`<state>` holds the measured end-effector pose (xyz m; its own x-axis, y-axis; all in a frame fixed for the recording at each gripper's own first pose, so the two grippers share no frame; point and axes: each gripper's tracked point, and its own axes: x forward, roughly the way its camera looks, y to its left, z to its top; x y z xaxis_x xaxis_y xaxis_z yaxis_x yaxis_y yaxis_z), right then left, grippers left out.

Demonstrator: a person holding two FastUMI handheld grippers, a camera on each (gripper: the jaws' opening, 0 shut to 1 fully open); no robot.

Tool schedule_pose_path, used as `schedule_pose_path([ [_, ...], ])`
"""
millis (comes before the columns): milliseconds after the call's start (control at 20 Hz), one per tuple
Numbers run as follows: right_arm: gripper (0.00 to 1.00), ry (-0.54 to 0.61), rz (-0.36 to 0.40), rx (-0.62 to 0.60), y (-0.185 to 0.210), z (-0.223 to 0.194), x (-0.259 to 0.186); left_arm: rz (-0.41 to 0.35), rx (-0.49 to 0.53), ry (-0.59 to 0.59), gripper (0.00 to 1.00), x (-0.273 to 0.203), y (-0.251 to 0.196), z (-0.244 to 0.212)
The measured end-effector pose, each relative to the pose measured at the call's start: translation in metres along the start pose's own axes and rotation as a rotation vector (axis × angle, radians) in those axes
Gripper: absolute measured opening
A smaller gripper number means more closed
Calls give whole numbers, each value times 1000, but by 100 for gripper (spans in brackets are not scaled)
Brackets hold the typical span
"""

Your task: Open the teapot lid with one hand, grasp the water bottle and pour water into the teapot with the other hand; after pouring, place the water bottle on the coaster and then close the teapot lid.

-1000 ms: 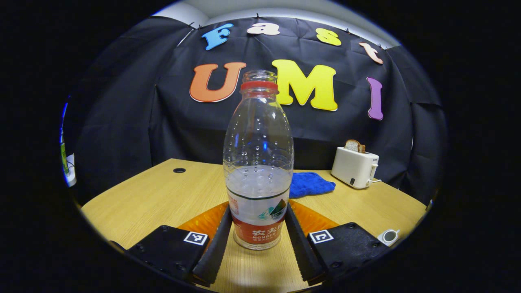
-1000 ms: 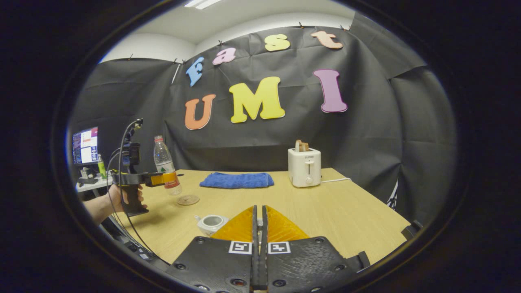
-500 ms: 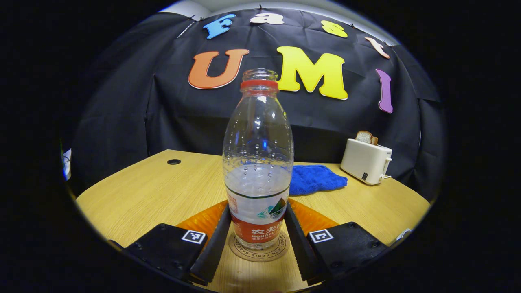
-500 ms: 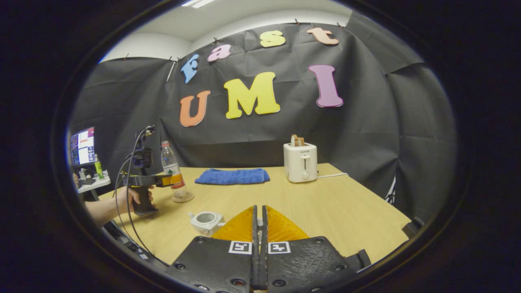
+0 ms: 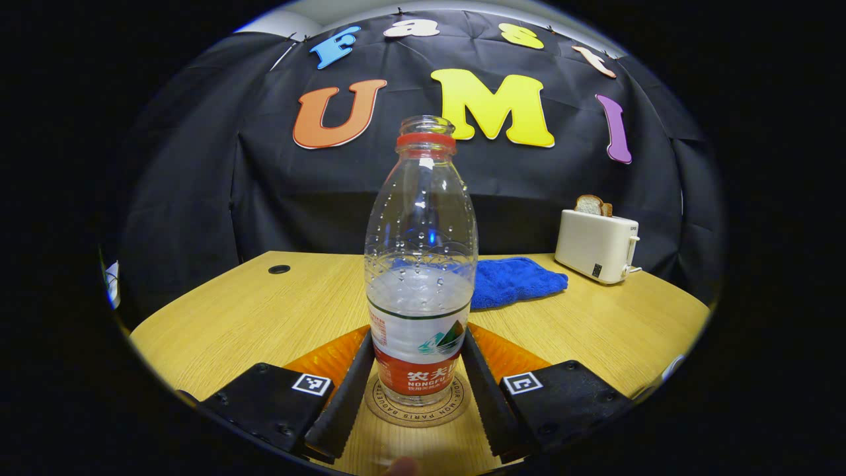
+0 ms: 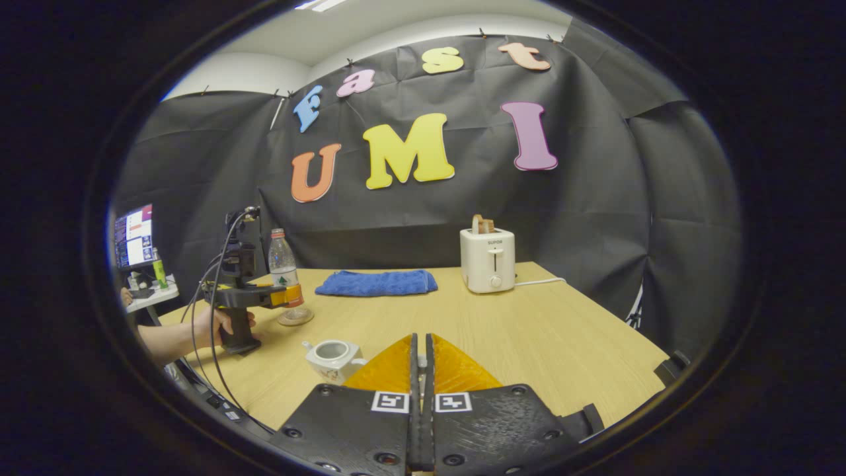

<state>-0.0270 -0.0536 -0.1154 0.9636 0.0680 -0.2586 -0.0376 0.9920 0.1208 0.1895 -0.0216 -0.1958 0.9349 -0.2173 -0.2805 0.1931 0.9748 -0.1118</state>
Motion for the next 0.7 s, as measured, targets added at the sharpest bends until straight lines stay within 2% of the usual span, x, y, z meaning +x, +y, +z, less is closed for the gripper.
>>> schedule_pose_path([
  [150, 0, 1, -2, 1, -1, -1, -1, -4, 1, 16, 81, 0, -3, -3],
  [250, 0, 3, 0, 1, 0, -1, -1, -2, 2, 22, 86, -2, -2, -4],
  [300, 0, 3, 1, 0, 1, -2, -1, -3, 1, 19, 92, -2, -3, -2],
  [500, 0, 3, 6, -1, 4, -2, -2, 6, 2, 34, 92, -6, -1, -6],
  [600, 0, 2, 10, -3, 7, -3, -2, 1, -18, 44, 100, -12, -2, -7],
  [700, 0, 0, 20, -11, 14, -3, -2, 5, -33, 57, 99, -22, -1, -8],
])
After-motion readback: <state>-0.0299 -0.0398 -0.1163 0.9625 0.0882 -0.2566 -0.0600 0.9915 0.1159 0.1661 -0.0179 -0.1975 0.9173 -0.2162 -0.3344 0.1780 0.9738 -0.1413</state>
